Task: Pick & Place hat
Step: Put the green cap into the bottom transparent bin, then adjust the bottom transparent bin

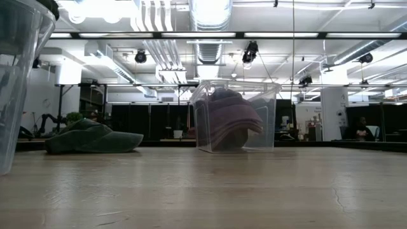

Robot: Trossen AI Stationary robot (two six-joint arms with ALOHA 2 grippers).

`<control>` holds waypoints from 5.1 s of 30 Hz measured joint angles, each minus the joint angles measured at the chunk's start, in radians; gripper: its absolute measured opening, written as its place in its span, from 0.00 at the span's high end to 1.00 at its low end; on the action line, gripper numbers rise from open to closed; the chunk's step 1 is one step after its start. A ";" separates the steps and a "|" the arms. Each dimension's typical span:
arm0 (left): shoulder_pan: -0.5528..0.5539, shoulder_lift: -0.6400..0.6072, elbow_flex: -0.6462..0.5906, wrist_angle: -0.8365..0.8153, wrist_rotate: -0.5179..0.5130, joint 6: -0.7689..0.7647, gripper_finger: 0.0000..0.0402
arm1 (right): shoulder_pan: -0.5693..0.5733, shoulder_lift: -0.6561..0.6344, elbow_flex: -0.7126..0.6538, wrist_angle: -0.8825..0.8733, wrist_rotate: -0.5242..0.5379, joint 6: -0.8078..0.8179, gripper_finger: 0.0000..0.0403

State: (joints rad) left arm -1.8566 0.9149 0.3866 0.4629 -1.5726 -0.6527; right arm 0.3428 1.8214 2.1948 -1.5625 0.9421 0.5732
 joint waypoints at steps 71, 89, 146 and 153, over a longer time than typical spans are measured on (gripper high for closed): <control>0.144 -0.004 0.164 -0.017 0.334 -0.431 0.67 | -0.001 0.000 0.000 0.000 -0.001 -0.008 0.60; 0.213 0.152 0.288 -0.029 0.296 -0.444 0.67 | -0.001 0.000 0.000 0.001 0.000 -0.031 0.60; 0.574 -0.174 0.342 -1.204 1.204 -1.532 0.67 | -0.001 0.000 0.000 0.009 0.002 -0.062 0.60; 0.575 -0.132 0.542 -1.349 1.168 -1.518 0.67 | -0.001 0.000 -0.001 0.008 0.002 -0.105 0.60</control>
State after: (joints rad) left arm -1.2819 0.7827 0.9287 -0.8860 -0.4042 -2.1702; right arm 0.3416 1.8214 2.1941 -1.5543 0.9437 0.4678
